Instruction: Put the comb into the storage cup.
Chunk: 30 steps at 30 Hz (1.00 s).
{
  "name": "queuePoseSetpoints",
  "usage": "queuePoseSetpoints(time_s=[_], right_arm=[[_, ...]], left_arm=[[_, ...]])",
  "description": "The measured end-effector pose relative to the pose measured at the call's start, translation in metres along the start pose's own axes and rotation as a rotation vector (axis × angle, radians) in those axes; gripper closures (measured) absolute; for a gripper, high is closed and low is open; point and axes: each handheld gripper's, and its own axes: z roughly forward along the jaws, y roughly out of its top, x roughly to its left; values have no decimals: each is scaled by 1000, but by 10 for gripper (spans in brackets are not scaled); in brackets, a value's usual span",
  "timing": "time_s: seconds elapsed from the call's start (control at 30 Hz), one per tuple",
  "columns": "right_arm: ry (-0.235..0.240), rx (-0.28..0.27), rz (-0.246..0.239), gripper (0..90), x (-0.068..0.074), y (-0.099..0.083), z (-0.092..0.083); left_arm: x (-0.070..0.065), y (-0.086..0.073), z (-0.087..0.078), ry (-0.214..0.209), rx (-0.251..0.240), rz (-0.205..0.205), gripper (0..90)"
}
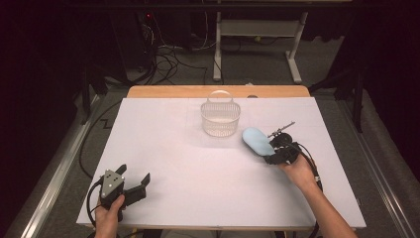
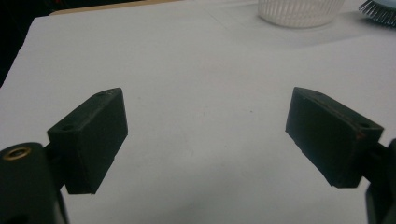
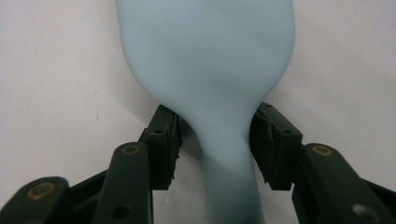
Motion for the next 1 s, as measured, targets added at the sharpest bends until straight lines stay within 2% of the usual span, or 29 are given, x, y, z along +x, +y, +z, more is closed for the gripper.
queuePoseSetpoints(time_s=[0.3, 0.4, 0.8, 1.0], right_arm=[[1, 17, -2, 648, 2, 1, -1], [4, 32, -19, 666, 2, 3, -1], [-5, 45, -45, 691, 4, 5, -2], [-10, 42, -56, 699, 5, 4, -2]], left_arm=[[-1, 0, 0, -1, 1, 8, 136], [-1, 0, 0, -4, 5, 12, 136], [-2, 1, 0, -20, 10, 30, 134], [-1, 1, -1, -15, 5, 29, 135]])
